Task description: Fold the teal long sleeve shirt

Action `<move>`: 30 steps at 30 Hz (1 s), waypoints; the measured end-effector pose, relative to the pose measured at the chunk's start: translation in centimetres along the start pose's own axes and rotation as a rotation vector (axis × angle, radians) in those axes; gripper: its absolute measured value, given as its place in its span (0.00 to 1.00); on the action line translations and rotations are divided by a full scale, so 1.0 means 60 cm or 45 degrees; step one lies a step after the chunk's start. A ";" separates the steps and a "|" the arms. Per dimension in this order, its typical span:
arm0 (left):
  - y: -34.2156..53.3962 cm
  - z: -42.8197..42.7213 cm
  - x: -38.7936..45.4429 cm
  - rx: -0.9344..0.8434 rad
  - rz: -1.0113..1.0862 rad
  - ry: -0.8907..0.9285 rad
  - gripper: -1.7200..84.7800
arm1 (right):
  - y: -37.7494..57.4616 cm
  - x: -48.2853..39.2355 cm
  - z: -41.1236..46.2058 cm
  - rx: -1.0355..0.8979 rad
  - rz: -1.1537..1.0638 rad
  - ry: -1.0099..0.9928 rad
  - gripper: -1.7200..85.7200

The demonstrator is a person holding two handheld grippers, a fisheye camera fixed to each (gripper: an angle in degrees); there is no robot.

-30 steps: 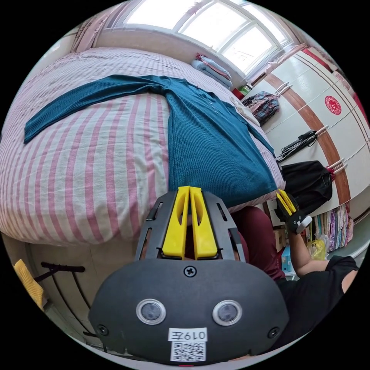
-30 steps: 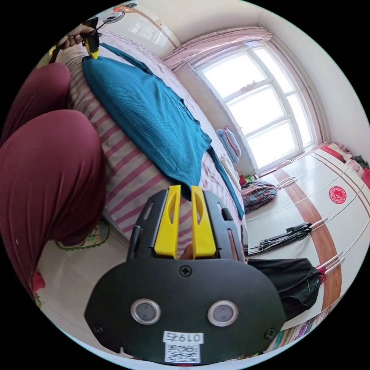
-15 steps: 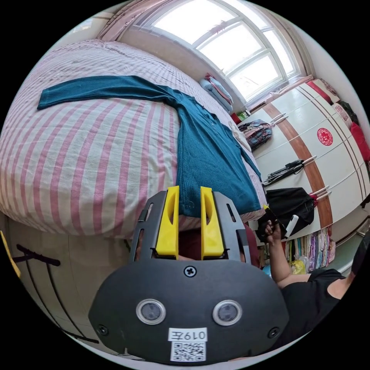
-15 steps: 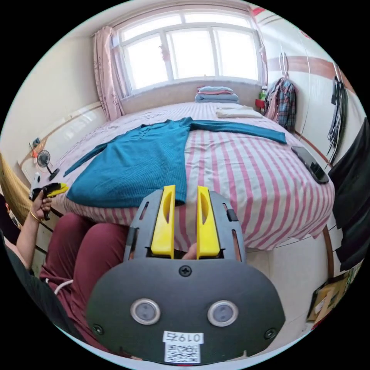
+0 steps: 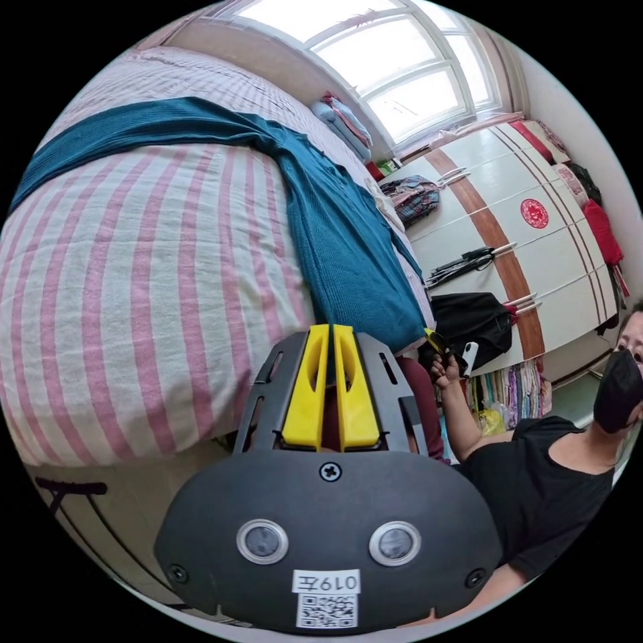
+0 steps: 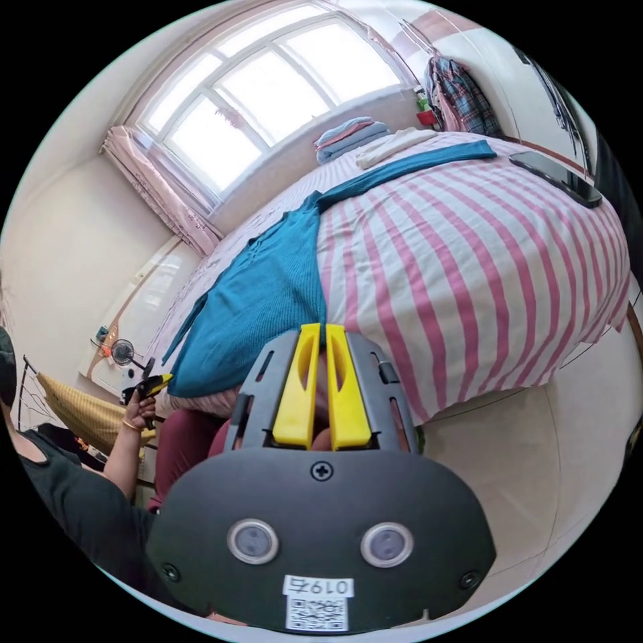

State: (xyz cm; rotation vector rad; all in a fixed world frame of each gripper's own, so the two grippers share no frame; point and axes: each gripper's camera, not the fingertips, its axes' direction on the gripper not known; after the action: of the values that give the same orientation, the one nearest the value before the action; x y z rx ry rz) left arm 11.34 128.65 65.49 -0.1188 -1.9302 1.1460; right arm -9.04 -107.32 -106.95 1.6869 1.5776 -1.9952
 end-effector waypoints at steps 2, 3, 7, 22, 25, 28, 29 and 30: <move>-0.002 -0.010 -0.014 0.045 -0.055 -0.021 0.04 | -0.014 0.014 -0.011 -0.025 -0.002 -0.013 0.01; -0.001 -0.018 -0.027 0.070 -0.102 -0.032 0.04 | -0.018 0.015 -0.013 -0.032 -0.010 -0.008 0.01; 0.010 -0.029 -0.052 0.114 -0.203 -0.007 0.04 | -0.045 0.019 -0.022 -0.070 -0.051 0.026 0.01; -0.173 0.027 0.019 -0.525 0.230 -0.140 0.09 | -0.141 -0.003 -0.043 -0.154 -0.098 0.028 0.06; -0.186 0.009 0.027 -0.552 0.280 -0.245 0.06 | -0.161 -0.011 -0.060 -0.159 -0.142 0.053 0.07; -0.185 -0.035 0.017 -0.331 0.207 -0.256 0.04 | -0.189 -0.030 -0.089 -0.111 -0.201 0.180 0.05; -0.183 -0.055 0.014 -0.170 0.147 -0.287 0.04 | -0.204 -0.042 -0.105 -0.076 -0.212 0.224 0.05; -0.179 -0.073 0.014 0.018 0.082 -0.320 0.04 | -0.214 -0.049 -0.114 -0.046 -0.211 0.248 0.04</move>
State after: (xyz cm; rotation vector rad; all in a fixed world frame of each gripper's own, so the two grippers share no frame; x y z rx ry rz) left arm 17.42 125.80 74.99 -0.0300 -2.1512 1.2666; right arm -11.35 -97.94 -95.71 1.8417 1.8627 -1.9093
